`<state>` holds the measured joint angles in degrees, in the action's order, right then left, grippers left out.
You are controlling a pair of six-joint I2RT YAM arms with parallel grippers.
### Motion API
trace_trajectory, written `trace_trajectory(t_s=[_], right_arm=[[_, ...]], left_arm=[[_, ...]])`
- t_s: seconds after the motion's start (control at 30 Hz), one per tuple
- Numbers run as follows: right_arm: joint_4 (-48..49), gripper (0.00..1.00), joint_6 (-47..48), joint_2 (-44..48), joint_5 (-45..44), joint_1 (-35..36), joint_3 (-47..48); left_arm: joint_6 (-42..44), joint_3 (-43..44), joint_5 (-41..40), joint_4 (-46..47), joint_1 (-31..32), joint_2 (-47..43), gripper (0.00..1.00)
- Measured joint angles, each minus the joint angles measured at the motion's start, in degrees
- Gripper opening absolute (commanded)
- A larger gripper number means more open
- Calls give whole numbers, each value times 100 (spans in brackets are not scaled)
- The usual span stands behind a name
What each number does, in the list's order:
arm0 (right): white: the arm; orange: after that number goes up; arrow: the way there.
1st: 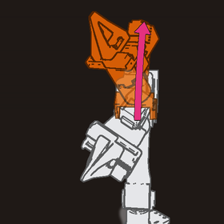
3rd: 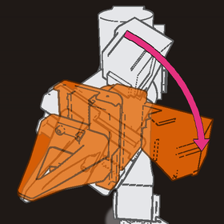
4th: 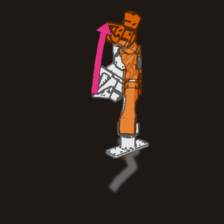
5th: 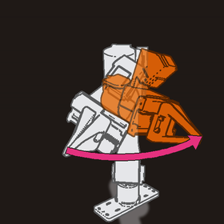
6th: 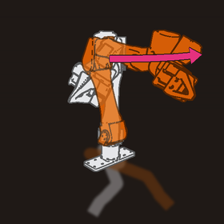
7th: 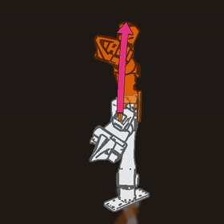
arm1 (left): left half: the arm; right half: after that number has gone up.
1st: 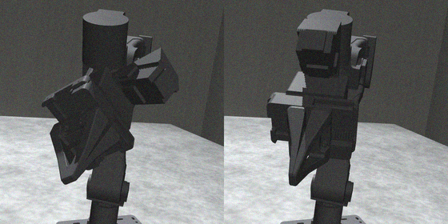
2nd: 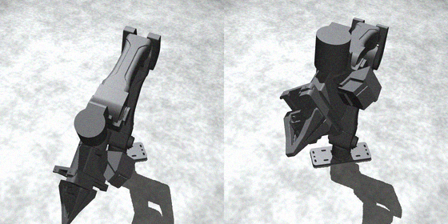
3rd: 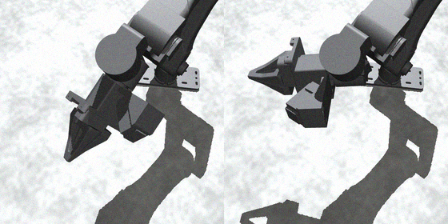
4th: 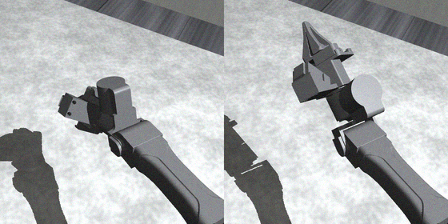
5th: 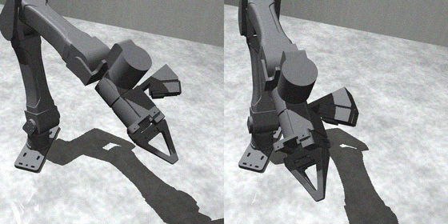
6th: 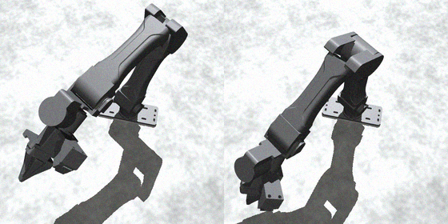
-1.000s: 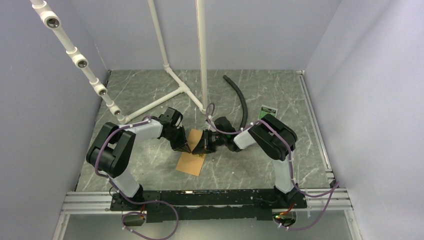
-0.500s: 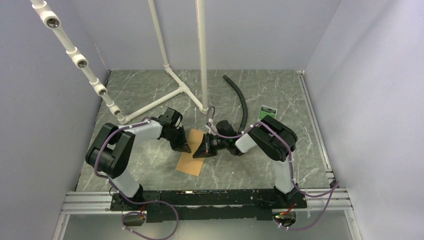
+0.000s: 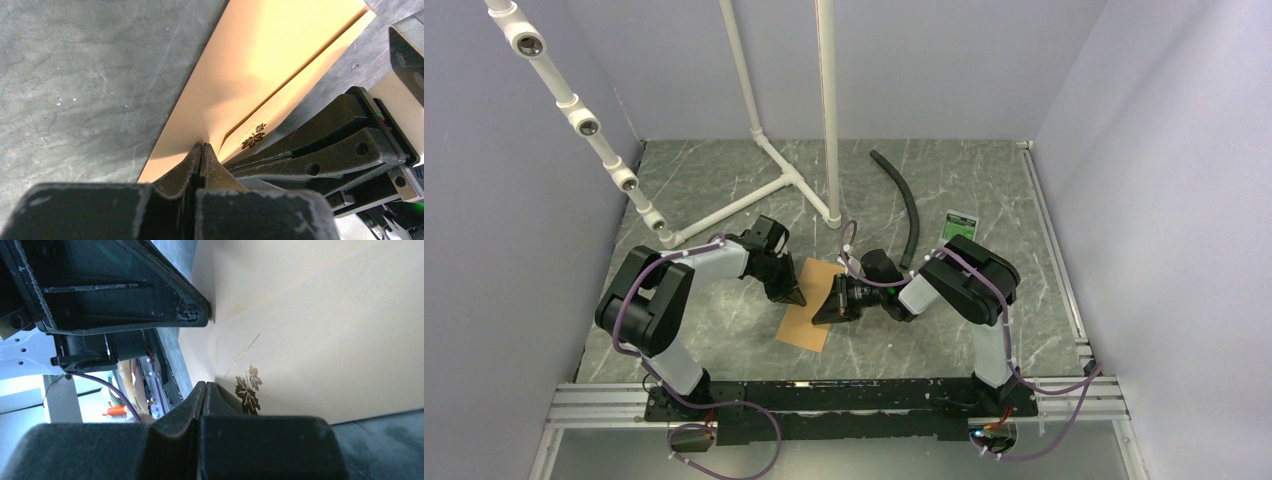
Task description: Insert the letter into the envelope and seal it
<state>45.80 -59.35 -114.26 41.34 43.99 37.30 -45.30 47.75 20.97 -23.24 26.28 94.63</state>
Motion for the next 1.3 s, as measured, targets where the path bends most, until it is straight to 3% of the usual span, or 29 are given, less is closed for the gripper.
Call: trace_trajectory(t_s=[0.47,1.3], right_arm=[[96,0,-157,-125,-232,-728,186],[-2,0,-94,-160,-321,-223,275]], left_arm=[[66,22,13,-17,0,17,2],[105,149,105,-136,-35,149,3]])
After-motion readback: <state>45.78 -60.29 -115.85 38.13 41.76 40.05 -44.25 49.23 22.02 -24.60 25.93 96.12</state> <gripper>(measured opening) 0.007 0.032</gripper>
